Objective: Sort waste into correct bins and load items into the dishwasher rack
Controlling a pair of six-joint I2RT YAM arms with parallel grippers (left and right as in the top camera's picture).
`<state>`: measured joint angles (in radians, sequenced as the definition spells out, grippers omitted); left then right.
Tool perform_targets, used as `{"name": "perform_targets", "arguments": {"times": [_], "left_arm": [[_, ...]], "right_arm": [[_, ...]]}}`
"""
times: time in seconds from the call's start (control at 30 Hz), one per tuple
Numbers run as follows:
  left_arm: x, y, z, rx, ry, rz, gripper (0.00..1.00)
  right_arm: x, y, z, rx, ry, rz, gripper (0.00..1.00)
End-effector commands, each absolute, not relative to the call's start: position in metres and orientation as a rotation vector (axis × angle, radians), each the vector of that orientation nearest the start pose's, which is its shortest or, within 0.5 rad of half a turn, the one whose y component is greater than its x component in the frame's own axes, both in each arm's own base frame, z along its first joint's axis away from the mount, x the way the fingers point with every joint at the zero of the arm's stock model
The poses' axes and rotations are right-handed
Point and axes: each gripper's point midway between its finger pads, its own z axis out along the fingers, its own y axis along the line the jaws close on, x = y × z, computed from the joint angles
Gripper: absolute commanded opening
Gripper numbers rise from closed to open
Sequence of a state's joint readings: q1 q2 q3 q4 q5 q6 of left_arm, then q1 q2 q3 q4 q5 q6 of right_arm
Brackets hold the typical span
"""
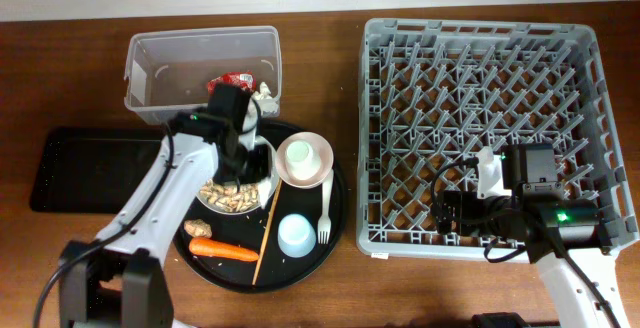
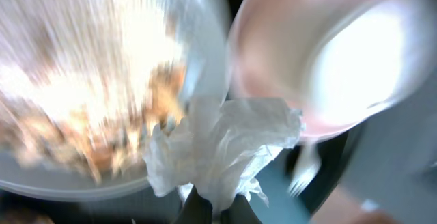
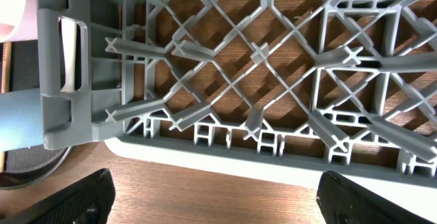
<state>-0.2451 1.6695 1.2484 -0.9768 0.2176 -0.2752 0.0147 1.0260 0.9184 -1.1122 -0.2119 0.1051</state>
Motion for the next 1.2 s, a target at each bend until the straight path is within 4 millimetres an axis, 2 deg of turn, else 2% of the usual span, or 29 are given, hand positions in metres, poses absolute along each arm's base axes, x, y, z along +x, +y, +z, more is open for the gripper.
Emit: {"name": "perform_targets", "arguments": {"times": [0.0, 0.13, 0.2, 0.27, 0.37, 0.43, 0.47, 0.5, 0.57, 0.6, 0.63, 0.7, 0.83, 0.9, 0.97, 1.07, 1.17], "left_arm": [[0.394, -0.089, 0.167, 0.034, 2.654, -0.079, 0.00], [0.462, -0.073, 0.203, -0.046, 2.363, -0.074, 0.01], [0.490, -0.056, 0.200, -0.101, 2.293, -0.066, 0.02], [0.508, -0.041, 0.178, -0.140, 2.294, -0.048, 0.04], [0.516, -0.027, 0.142, -0.173, 2.351, -0.023, 0.42], [0.514, -0.026, 0.142, -0.154, 2.363, -0.012, 0.67], [0.510, -0.026, 0.150, -0.136, 2.366, -0.004, 0.87], [0.490, -0.025, 0.165, -0.135, 2.414, 0.003, 0.99], [0.440, -0.030, 0.172, -0.118, 2.561, -0.043, 0.99], [0.406, -0.032, 0.169, -0.110, 2.677, -0.065, 0.99], [0.347, -0.027, 0.159, -0.119, 2.893, -0.034, 0.99], [0.306, -0.022, 0.152, -0.142, 3.064, -0.004, 0.99], [0.290, -0.003, 0.151, -0.270, 3.121, 0.007, 0.99], [0.287, 0.021, 0.151, -0.402, 3.117, 0.005, 0.99], [0.284, 0.044, 0.151, -0.573, 3.091, -0.069, 0.99], [0.281, 0.063, 0.151, -0.678, 3.066, -0.078, 0.99], [0.280, 0.070, 0.151, -0.714, 3.053, -0.077, 0.99]], "right_arm": [[0.218, 0.042, 0.150, 0.068, 2.770, 0.340, 0.98], [0.218, 0.042, 0.150, 0.068, 2.771, 0.340, 0.98], [0.218, 0.042, 0.150, 0.068, 2.770, 0.340, 0.98], [0.218, 0.042, 0.150, 0.068, 2.770, 0.340, 0.98], [0.219, 0.042, 0.151, 0.067, 2.766, 0.340, 0.98], [0.218, 0.042, 0.151, 0.068, 2.767, 0.341, 0.98], [0.219, 0.042, 0.151, 0.067, 2.767, 0.341, 0.98], [0.218, 0.042, 0.151, 0.068, 2.767, 0.341, 0.99], [0.218, 0.043, 0.151, 0.066, 2.766, 0.346, 0.98], [0.219, 0.048, 0.152, 0.056, 2.759, 0.389, 0.98], [0.218, 0.054, 0.155, 0.039, 2.753, 0.440, 0.98], [0.213, 0.060, 0.161, 0.002, 2.767, 0.448, 0.98], [0.213, 0.093, 0.195, -0.229, 2.705, 0.467, 0.98], [0.217, 0.118, 0.213, -0.348, 2.681, 0.500, 0.98], [0.226, 0.142, 0.222, -0.461, 2.686, 0.503, 0.98], [0.240, 0.171, 0.223, -0.583, 2.723, 0.387, 0.98], [0.243, 0.222, 0.204, -0.755, 2.772, 0.323, 0.98]]}}
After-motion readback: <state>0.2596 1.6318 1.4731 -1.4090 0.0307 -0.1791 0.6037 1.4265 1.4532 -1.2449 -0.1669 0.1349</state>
